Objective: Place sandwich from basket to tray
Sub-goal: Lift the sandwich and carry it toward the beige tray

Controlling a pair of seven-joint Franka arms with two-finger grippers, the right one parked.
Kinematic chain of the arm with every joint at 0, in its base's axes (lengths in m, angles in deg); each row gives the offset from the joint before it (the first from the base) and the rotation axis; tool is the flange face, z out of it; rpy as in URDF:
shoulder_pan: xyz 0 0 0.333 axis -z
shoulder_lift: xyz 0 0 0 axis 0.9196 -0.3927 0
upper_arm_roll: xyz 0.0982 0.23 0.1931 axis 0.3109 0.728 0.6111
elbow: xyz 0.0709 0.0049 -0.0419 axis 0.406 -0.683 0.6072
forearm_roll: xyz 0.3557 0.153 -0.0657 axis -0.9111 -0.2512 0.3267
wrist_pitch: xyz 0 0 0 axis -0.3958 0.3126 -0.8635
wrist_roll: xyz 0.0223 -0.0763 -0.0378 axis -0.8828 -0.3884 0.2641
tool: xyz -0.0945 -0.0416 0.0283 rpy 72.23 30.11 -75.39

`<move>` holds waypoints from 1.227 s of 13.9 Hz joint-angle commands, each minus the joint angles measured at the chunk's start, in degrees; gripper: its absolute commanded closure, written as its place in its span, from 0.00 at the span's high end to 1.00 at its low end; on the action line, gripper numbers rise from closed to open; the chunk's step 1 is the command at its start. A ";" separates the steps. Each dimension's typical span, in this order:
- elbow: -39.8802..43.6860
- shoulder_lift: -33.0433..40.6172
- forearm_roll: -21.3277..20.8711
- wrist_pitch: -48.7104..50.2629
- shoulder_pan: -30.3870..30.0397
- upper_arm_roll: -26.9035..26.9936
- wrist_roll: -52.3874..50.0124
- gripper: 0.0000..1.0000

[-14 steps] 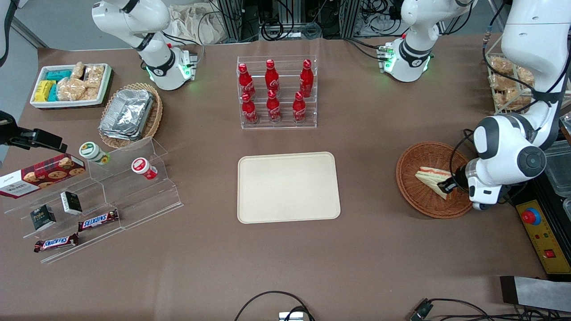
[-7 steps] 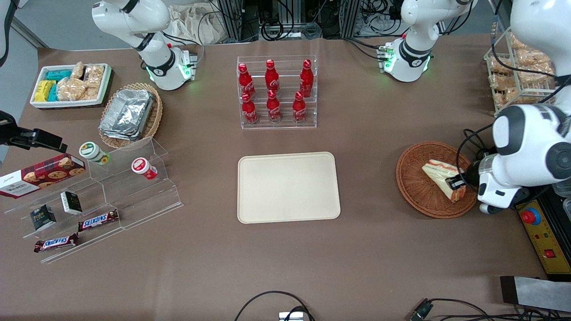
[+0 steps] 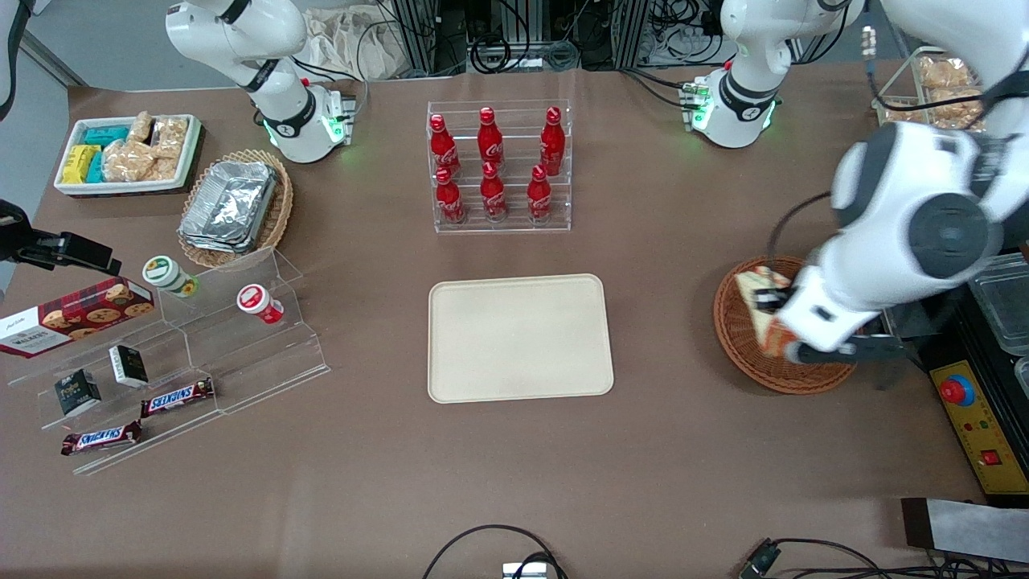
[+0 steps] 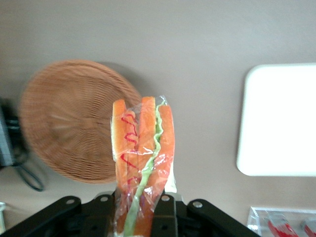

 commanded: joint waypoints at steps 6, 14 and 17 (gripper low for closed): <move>4.51 -17.94 -0.65 -13.43 17.21 0.38 -10.14 0.00; 4.25 -25.17 -3.29 -21.72 19.76 0.82 -10.23 0.00; 4.34 -25.87 -3.03 -21.99 19.50 0.82 -12.95 0.76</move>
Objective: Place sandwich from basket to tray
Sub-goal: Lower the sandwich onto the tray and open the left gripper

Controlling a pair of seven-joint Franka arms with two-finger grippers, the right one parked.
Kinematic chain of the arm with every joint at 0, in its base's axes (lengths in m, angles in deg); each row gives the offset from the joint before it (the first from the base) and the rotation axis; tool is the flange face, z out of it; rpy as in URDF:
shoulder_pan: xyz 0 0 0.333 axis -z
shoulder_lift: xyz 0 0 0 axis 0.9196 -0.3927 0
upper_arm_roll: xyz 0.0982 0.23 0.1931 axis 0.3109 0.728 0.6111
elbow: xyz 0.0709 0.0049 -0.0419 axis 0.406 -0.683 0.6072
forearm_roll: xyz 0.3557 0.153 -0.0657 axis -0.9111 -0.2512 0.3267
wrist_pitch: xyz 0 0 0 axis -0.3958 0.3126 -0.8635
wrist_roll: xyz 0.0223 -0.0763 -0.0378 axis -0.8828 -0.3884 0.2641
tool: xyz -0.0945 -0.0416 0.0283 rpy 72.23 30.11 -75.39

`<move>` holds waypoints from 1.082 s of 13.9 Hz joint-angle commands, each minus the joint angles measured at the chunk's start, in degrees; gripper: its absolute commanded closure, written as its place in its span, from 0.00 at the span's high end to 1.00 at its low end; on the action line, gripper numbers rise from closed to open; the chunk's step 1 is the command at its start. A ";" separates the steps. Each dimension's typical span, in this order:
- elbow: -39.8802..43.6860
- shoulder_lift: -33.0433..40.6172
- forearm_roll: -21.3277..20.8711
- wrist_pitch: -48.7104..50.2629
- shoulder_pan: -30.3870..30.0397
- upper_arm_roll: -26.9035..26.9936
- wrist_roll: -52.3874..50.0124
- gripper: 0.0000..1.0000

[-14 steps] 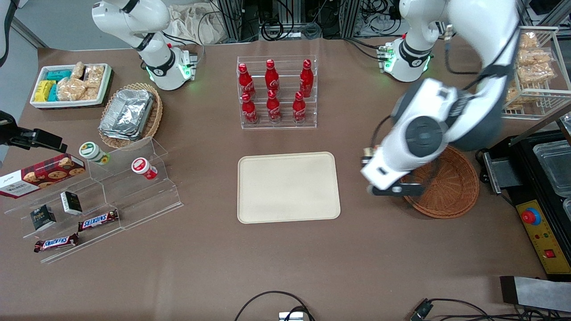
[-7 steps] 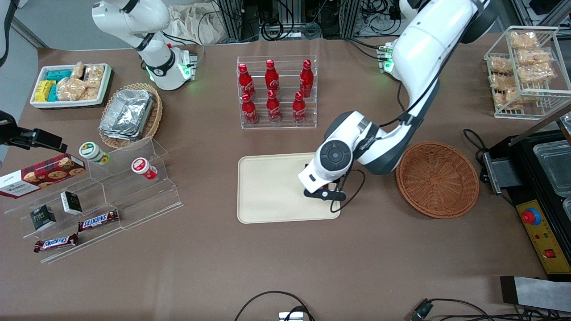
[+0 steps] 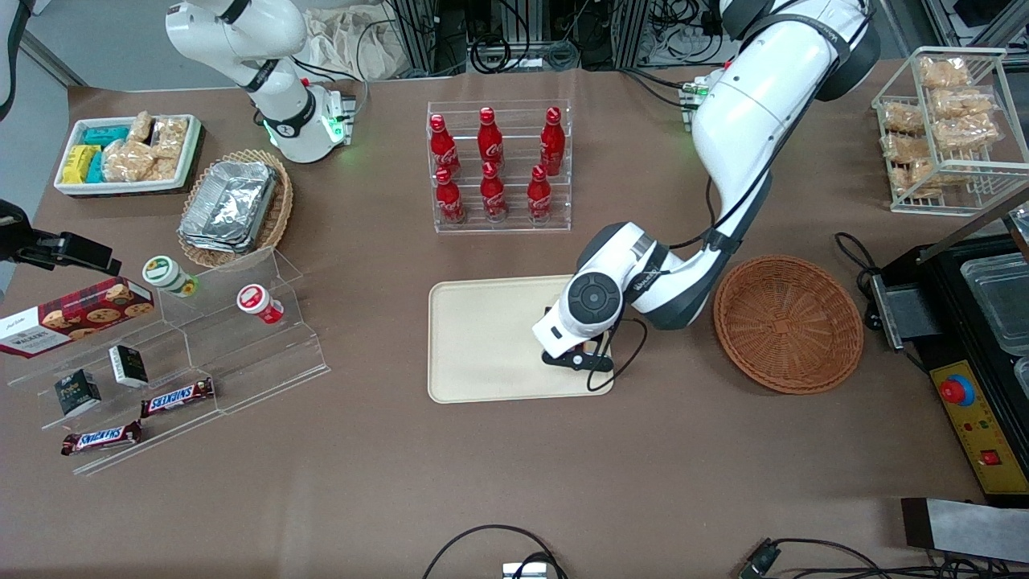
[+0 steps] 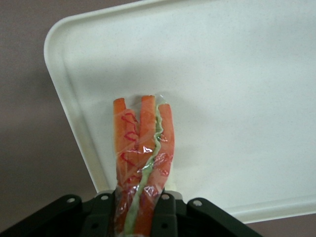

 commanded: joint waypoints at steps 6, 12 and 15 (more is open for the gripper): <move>2.16 3.95 0.36 5.19 -2.24 0.11 -1.81 1.00; -17.22 27.04 1.06 10.40 -9.09 -0.33 -0.23 1.00; -24.10 37.96 5.35 11.54 -14.51 0.46 10.02 1.00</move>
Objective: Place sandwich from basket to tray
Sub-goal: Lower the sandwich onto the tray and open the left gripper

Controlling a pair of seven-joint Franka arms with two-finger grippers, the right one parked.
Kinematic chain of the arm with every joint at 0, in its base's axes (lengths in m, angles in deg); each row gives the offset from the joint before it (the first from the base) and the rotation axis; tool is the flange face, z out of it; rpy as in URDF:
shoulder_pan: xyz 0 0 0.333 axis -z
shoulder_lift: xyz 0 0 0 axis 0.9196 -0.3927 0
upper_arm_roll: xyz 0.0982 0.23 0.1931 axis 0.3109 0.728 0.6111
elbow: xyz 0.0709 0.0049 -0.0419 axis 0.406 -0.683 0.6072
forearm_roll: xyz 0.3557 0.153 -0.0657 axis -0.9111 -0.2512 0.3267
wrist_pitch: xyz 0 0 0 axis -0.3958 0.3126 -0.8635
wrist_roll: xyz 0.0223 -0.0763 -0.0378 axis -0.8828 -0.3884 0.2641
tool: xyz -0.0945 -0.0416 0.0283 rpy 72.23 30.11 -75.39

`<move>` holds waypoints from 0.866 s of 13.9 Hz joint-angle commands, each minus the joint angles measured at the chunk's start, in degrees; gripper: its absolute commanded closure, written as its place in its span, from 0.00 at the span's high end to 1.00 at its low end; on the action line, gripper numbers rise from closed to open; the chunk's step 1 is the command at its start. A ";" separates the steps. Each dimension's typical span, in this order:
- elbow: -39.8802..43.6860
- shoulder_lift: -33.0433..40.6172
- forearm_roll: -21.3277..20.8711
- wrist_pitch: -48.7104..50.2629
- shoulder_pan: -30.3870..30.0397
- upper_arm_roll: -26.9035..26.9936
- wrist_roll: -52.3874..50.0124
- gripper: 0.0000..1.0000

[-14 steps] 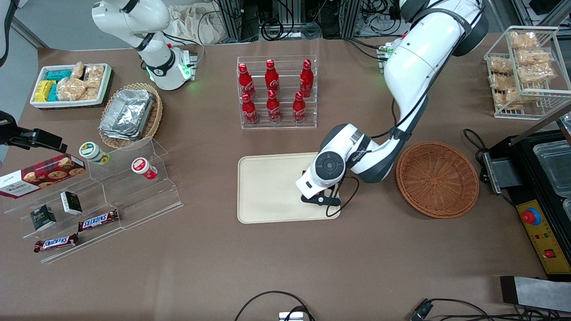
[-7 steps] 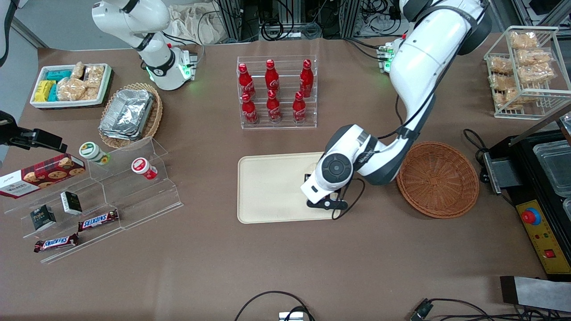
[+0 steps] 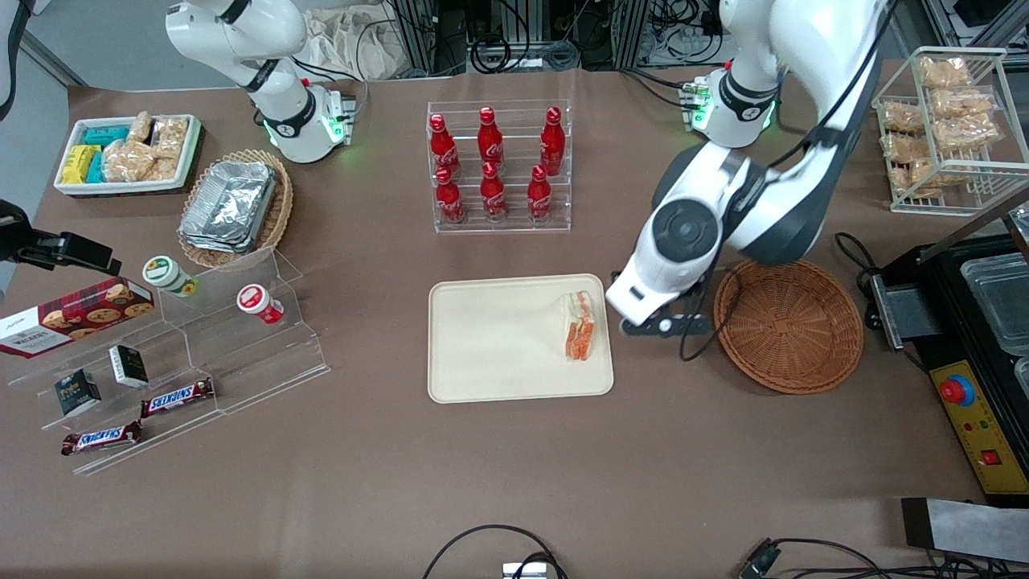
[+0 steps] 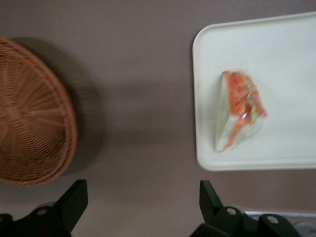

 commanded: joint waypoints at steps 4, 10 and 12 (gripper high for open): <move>-5.51 13.95 6.81 8.14 -14.53 0.53 20.50 1.00; 8.36 8.60 4.71 14.66 -23.86 0.70 26.69 1.00; 14.42 4.74 2.86 15.10 -23.70 0.79 24.84 1.00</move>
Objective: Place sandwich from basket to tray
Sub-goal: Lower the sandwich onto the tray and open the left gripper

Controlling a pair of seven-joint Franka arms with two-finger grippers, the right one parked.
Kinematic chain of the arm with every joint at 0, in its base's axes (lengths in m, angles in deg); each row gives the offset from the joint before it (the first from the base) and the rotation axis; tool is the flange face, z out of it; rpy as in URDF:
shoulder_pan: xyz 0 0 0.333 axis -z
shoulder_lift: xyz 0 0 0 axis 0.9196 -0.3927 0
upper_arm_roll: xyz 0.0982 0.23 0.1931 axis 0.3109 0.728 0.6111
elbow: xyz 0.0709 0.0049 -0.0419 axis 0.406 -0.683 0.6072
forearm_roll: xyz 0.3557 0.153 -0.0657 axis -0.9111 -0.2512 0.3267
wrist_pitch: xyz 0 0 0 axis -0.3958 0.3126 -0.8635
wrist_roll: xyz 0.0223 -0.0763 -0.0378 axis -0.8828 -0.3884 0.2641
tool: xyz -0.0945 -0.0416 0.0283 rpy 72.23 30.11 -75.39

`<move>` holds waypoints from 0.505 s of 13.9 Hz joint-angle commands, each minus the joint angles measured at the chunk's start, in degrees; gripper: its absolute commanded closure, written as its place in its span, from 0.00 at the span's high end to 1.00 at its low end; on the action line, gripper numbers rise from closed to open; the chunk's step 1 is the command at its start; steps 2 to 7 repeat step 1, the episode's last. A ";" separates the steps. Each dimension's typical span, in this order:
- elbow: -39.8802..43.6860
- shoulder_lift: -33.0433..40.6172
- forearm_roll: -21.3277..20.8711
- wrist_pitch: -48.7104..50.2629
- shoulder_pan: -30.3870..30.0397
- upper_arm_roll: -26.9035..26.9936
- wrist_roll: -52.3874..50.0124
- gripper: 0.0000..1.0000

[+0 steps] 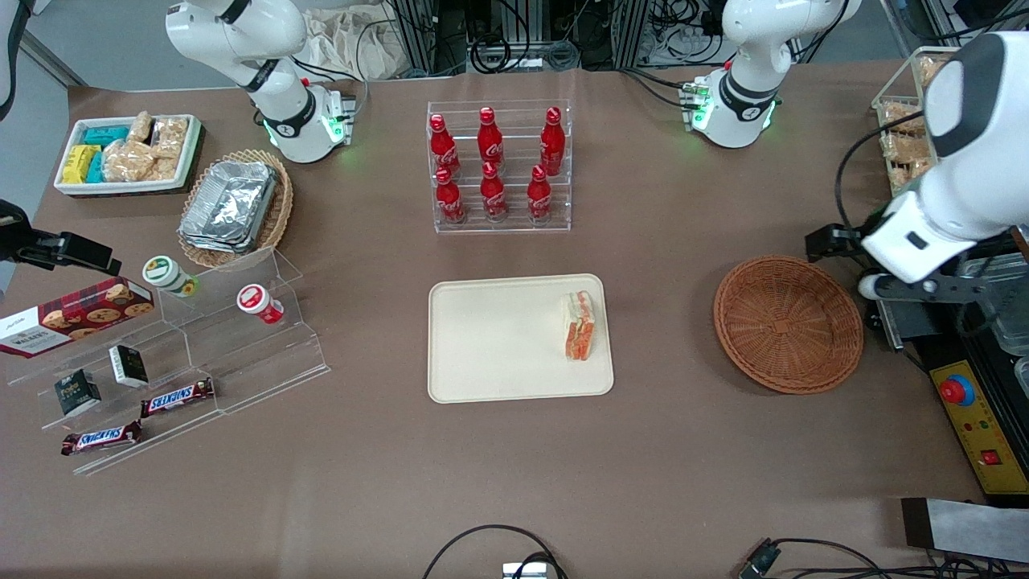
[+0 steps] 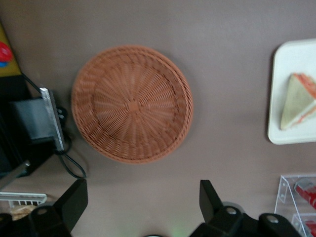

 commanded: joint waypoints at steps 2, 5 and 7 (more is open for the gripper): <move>9.48 -6.39 -1.62 2.95 0.39 -0.82 -2.17 1.00; 9.48 -6.39 -1.62 2.95 0.39 -0.82 -2.17 1.00; 9.48 -6.39 -1.62 2.95 0.39 -0.82 -2.17 1.00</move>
